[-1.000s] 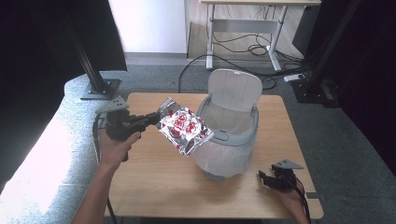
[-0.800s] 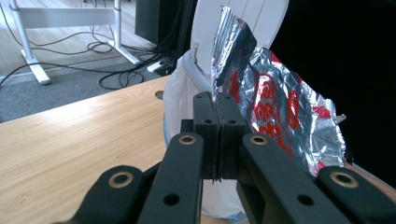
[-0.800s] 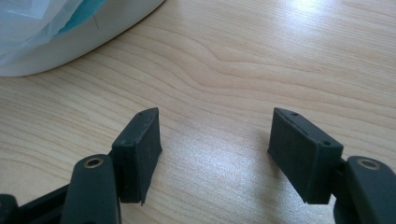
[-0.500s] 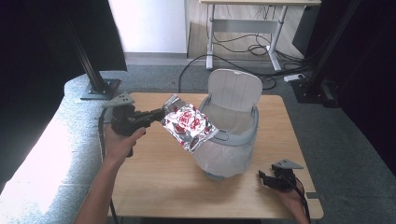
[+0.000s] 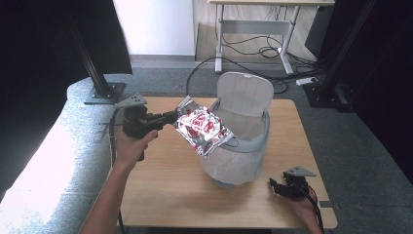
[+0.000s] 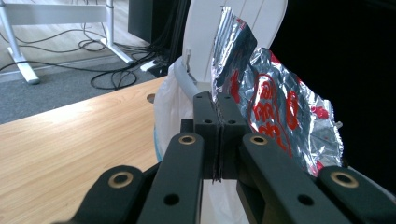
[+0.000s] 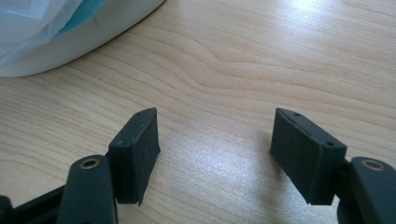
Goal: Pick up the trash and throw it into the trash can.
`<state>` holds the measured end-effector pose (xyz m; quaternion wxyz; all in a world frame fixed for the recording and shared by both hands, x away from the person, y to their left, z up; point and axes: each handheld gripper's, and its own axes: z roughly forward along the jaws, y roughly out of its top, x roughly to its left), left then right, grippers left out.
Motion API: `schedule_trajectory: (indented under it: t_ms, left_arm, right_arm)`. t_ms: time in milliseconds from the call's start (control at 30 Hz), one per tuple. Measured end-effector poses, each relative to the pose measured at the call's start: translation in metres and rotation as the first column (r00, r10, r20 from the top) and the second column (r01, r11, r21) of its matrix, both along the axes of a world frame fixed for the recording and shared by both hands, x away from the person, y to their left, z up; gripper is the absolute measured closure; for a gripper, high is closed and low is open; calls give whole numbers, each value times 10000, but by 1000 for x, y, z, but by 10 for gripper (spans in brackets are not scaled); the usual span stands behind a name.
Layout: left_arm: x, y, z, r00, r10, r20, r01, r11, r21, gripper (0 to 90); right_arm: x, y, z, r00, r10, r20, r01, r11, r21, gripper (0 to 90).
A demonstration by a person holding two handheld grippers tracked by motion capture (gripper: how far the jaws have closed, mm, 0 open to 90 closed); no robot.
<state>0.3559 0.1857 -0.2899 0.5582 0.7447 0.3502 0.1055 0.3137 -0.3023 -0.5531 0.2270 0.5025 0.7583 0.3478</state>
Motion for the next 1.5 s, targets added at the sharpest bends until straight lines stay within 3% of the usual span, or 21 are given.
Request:
schedule_trajectory:
  t_ms: [200,633,767,967,1500]
  left_arm:
    - [3,-4,2,10000,-16,-39,16,9999,-122,893]
    - [9,-16,9,10000,74,35,-75,9999,71,893]
    - [10,-19,10,10000,-16,24,16,10000,-68,893]
    - [13,-24,10,9998,134,111,-136,9997,196,893]
    - [22,-38,16,9999,86,103,-87,9999,114,893]
  right_arm:
    - [0,0,0,10000,3,0,-3,10000,0,316]
    - [0,0,0,10000,1,0,-1,10000,0,317]
    - [0,0,0,10000,2,-1,-2,10000,-1,316]
    - [0,0,0,10000,0,-1,0,10000,0,316]
    - [0,0,0,10000,2,-1,-2,10000,-2,316]
